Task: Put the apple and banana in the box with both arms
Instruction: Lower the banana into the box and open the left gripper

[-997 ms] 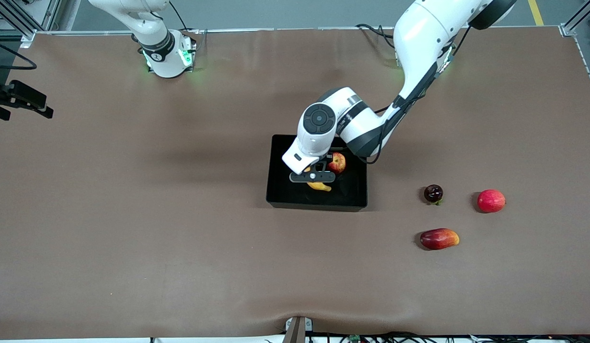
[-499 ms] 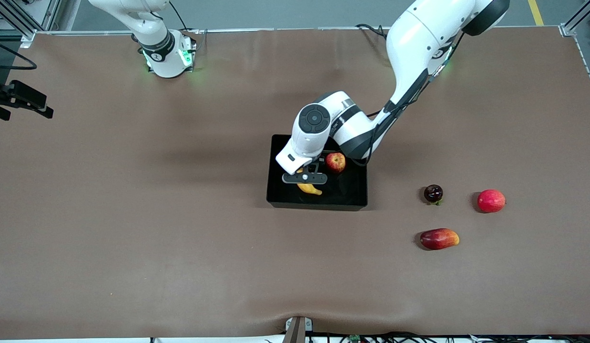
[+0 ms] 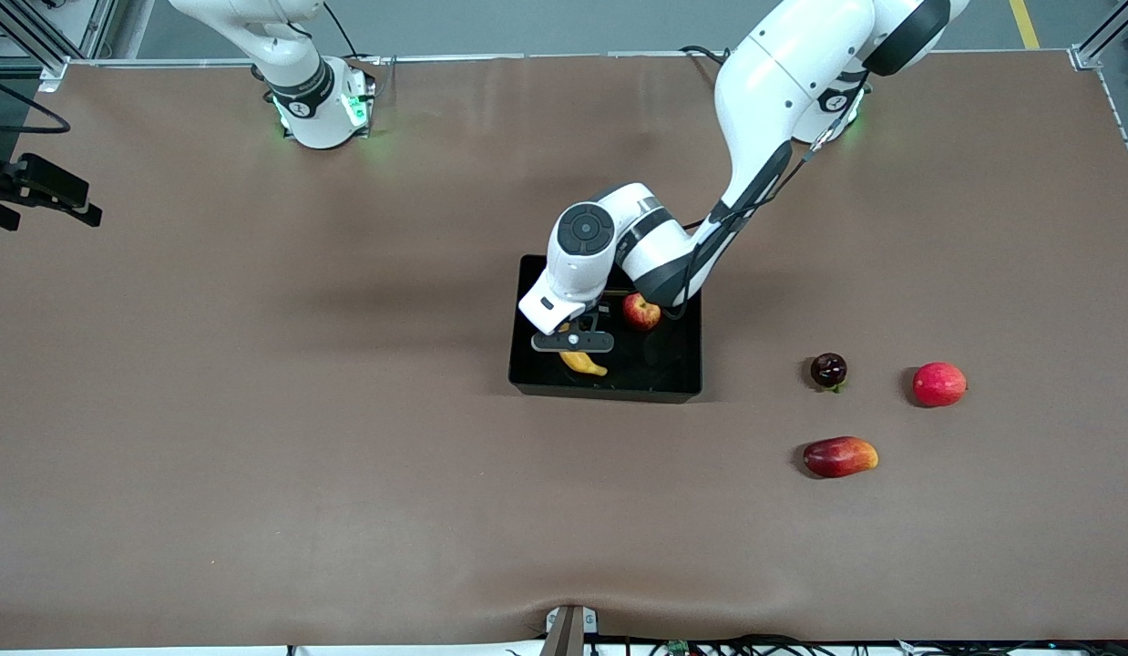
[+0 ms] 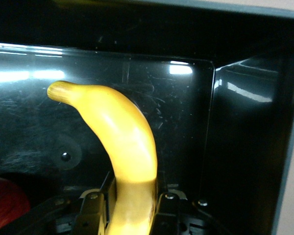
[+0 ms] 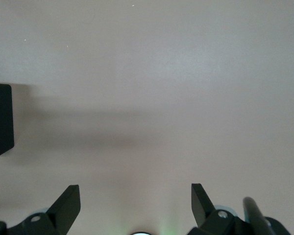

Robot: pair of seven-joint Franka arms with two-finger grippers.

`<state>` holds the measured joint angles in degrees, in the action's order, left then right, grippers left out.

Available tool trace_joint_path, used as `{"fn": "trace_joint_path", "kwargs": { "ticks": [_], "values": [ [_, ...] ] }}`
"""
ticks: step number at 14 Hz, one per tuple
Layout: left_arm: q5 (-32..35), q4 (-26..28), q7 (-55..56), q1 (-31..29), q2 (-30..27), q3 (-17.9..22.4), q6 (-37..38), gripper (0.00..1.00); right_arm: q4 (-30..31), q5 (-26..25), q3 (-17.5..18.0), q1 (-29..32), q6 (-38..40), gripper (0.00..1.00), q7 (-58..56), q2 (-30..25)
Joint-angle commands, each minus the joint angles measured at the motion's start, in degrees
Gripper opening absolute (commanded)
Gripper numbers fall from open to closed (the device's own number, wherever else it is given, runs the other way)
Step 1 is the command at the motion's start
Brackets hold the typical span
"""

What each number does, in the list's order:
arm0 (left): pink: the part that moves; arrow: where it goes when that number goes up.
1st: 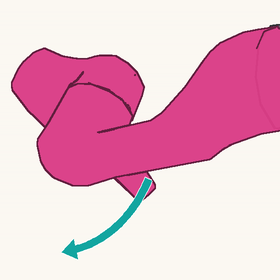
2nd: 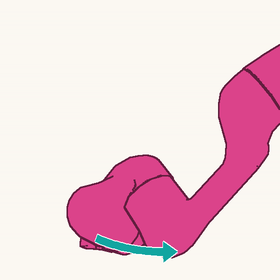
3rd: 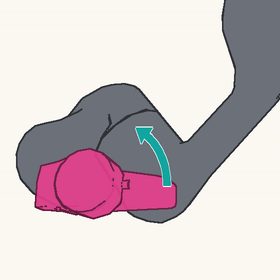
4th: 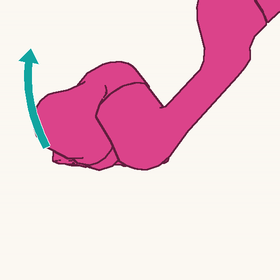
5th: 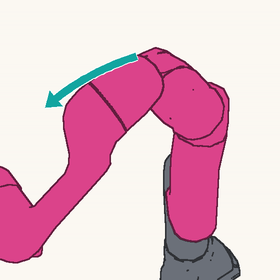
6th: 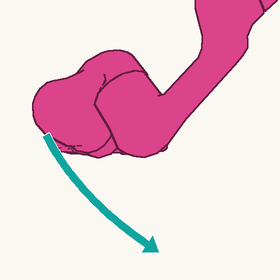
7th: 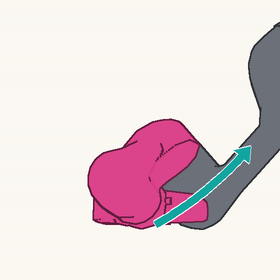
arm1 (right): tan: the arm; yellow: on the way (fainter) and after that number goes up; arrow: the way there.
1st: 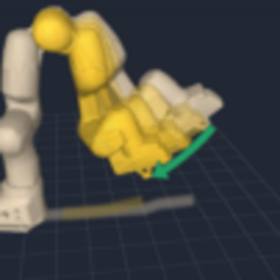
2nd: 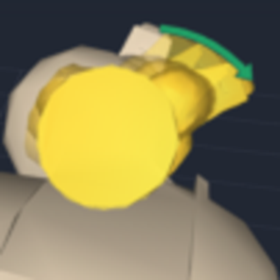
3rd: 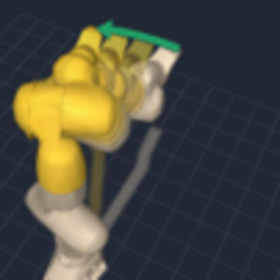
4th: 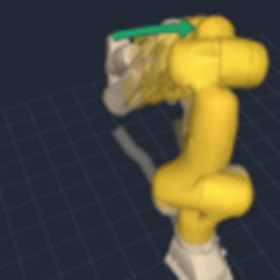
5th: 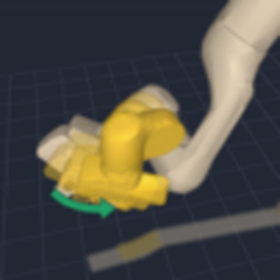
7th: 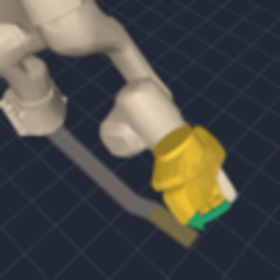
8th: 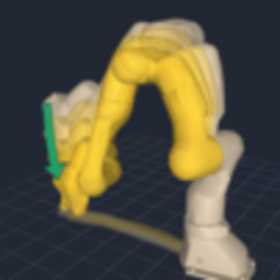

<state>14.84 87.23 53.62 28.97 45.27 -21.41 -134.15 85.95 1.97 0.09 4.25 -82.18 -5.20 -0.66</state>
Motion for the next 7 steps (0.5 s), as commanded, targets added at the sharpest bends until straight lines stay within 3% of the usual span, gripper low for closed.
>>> {"fn": "trace_joint_path", "kwargs": {
  "ticks": [1,3,7],
  "values": [
    [1.7,-1.1,2.0,1.3,1.9,0.5,-1.9,0.0,-0.1,-0.6,0.7,1.0,0.4,1.0,-0.4,-0.1],
    [1.8,-1.1,1.8,2.0,2.5,1.4,-1.9,0.0,-0.1,-0.6,0.7,1.0,0.4,1.0,-0.4,-0.1],
    [2.7,-1.1,1.6,2.7,3.9,2.3,-3.7,0.19,-0.1,-0.6,0.7,1.0,0.4,1.0,-0.4,-0.1]
  ]
}}
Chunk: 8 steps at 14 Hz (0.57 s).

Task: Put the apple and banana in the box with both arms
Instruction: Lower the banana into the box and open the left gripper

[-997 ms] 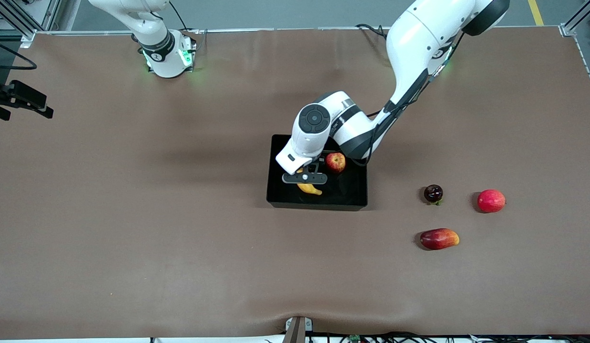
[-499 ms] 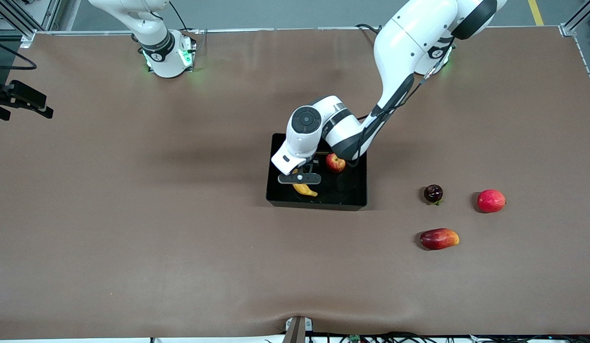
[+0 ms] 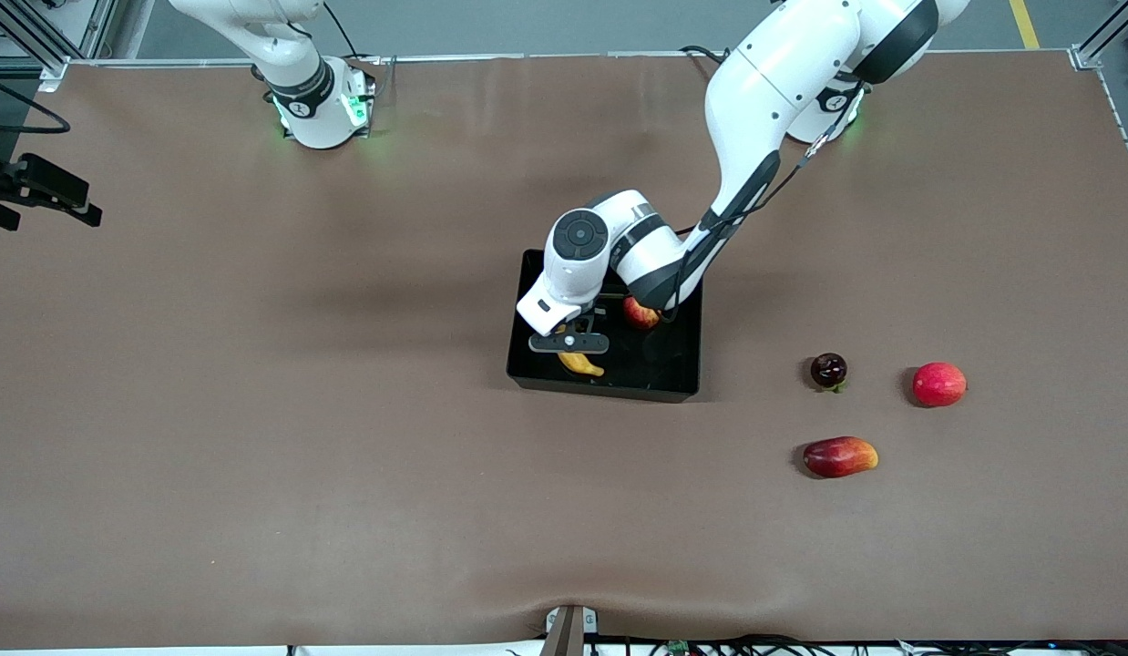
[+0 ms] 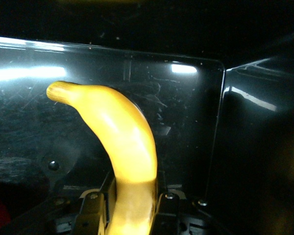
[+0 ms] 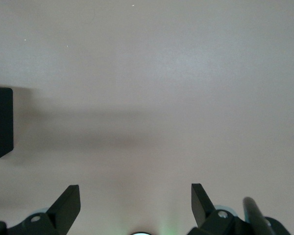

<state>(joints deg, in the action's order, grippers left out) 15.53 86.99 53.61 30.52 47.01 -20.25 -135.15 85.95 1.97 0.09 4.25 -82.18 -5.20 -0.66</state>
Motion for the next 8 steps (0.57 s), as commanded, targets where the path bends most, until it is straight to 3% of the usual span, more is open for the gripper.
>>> {"fn": "trace_joint_path", "kwargs": {
  "ticks": [1,2,3,8],
  "values": [
    [2.0,-0.9,1.6,1.0,2.2,1.2,-2.7,0.43,-0.1,-0.6,0.7,1.0,0.4,1.0,-0.5,-0.1],
    [2.0,-0.9,1.8,1.1,2.2,1.1,-2.7,0.81,-0.1,-0.6,0.7,1.0,0.6,1.0,-0.4,-0.1],
    [2.7,-0.9,1.6,1.0,1.9,1.2,-2.7,1.0,-0.1,-0.6,0.7,1.0,0.7,1.0,-0.5,-0.1],
    [4.0,-0.9,1.5,-0.5,-2.8,1.2,0.0,1.0,-0.1,-0.6,0.7,1.0,0.7,1.0,-0.4,-0.1]
  ]
}}
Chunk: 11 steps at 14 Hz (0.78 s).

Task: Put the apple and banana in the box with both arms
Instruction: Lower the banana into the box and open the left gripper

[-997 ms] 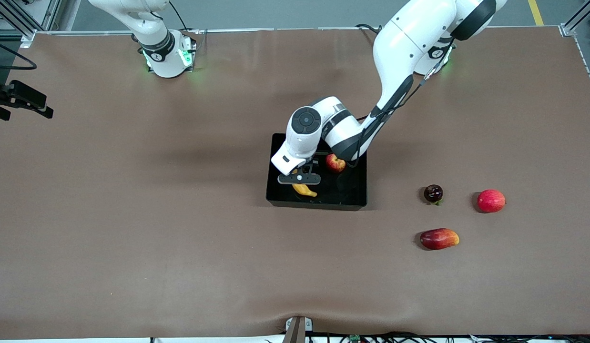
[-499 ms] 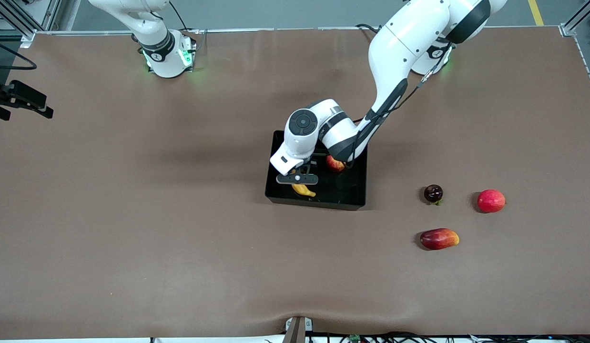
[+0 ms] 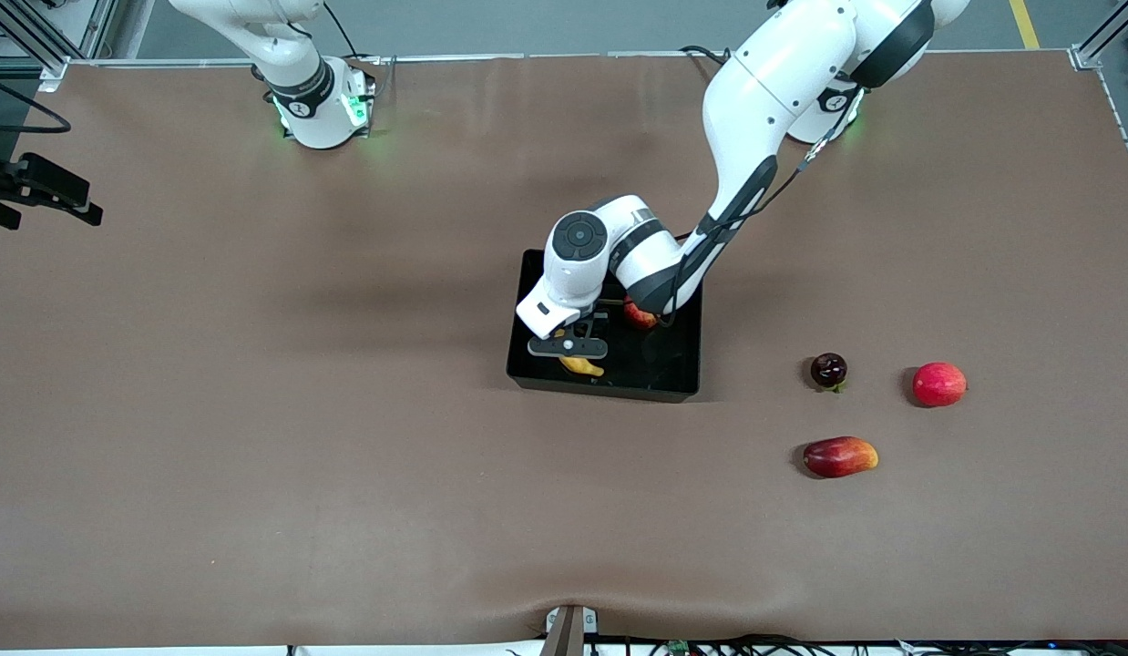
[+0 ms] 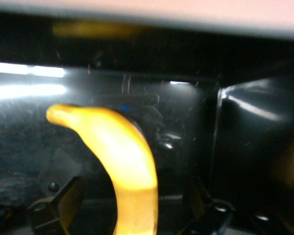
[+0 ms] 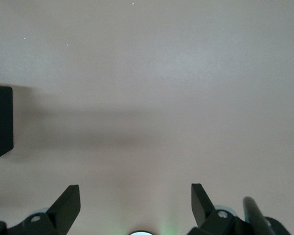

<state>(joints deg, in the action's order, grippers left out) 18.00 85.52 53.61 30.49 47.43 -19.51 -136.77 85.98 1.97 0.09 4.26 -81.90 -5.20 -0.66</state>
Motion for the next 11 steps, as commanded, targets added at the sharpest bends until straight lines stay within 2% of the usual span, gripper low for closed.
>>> {"fn": "trace_joint_path", "kwargs": {
  "ticks": [1,7,11],
  "values": [
    [1.3,0.5,1.2,-1.3,-5.1,0.3,3.4,1.0,-0.1,-0.6,0.7,1.0,0.4,1.0,-0.5,-0.1],
    [0.1,0.8,-5.2,-8.9,-15.6,-0.3,14.5,1.0,-0.1,-0.6,0.7,1.0,0.4,1.0,-0.5,0.0],
    [-1.3,1.1,-5.7,-15.0,-21.7,-0.3,18.8,1.0,-0.1,-0.6,0.7,1.0,0.4,1.0,-0.4,0.0]
  ]
}}
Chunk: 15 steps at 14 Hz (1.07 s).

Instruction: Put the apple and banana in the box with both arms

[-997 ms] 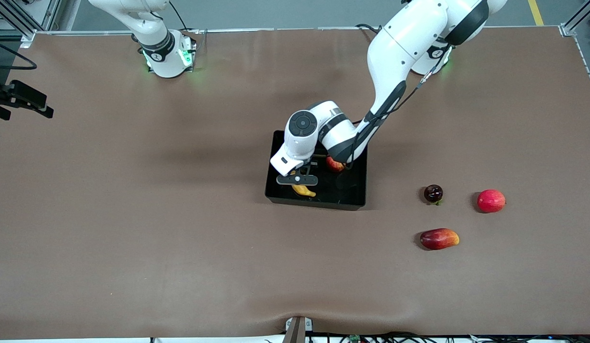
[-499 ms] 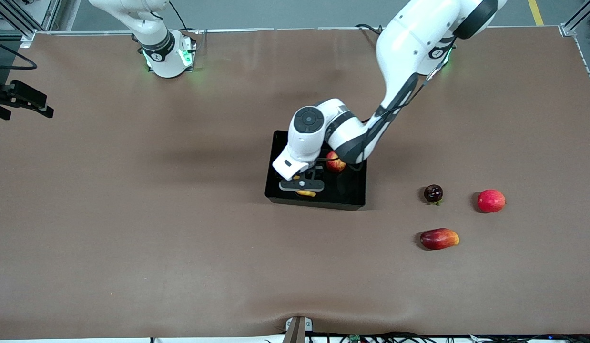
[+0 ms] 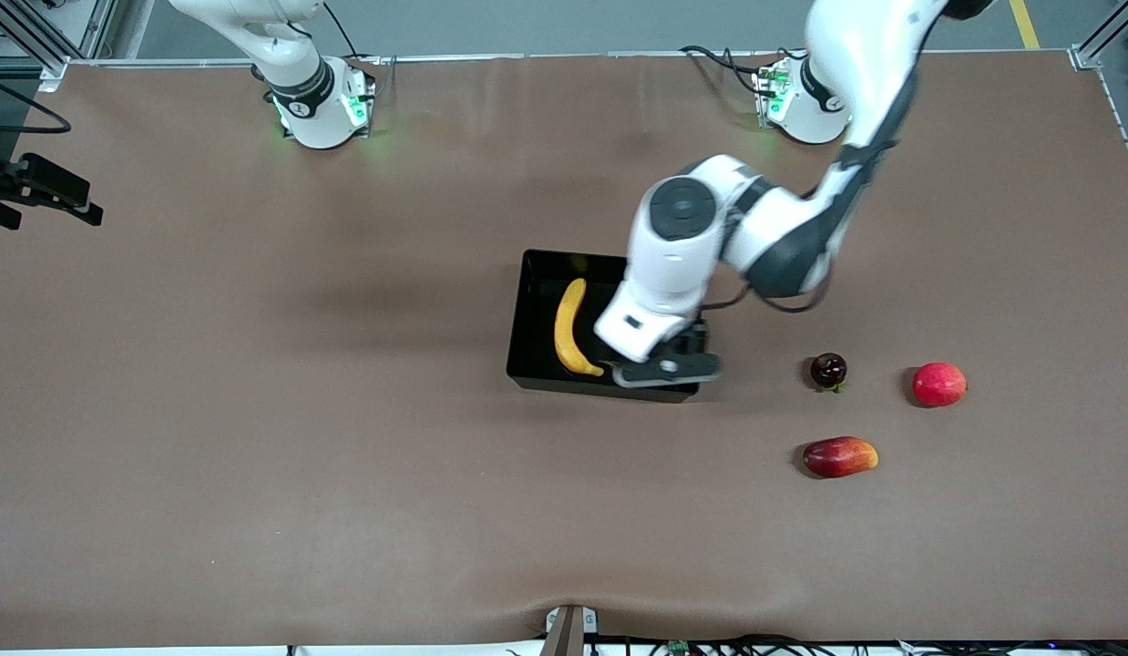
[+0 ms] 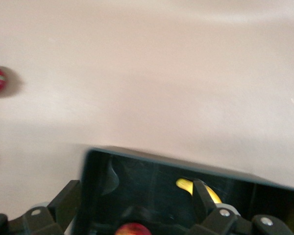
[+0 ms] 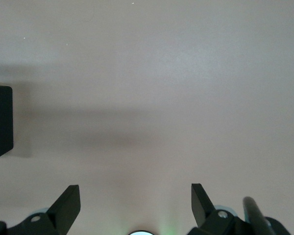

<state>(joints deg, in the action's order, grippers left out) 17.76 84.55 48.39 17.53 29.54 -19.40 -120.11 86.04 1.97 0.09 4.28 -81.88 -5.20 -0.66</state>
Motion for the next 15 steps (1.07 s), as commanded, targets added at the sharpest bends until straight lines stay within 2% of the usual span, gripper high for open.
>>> {"fn": "trace_joint_path", "kwargs": {
  "ticks": [1,4,12,15],
  "values": [
    [-1.1,2.1,-0.5,-2.9,-5.3,-0.4,3.6,1.0,-0.2,-0.6,0.7,1.0,0.4,1.0,-0.4,0.0],
    [-1.5,2.1,-2.0,-6.1,-8.6,-0.4,7.7,1.0,-0.2,-0.6,0.7,1.0,0.4,1.0,-0.4,0.0],
    [-4.2,2.1,-23.2,-16.8,-17.0,-0.3,18.2,1.0,-0.2,-0.6,0.7,1.0,0.6,1.0,-0.4,0.0],
    [-4.3,2.2,-26.1,-18.9,-19.3,0.0,21.7,1.0,-0.2,-0.6,0.7,0.9,0.8,1.0,-0.4,0.0]
  ]
}}
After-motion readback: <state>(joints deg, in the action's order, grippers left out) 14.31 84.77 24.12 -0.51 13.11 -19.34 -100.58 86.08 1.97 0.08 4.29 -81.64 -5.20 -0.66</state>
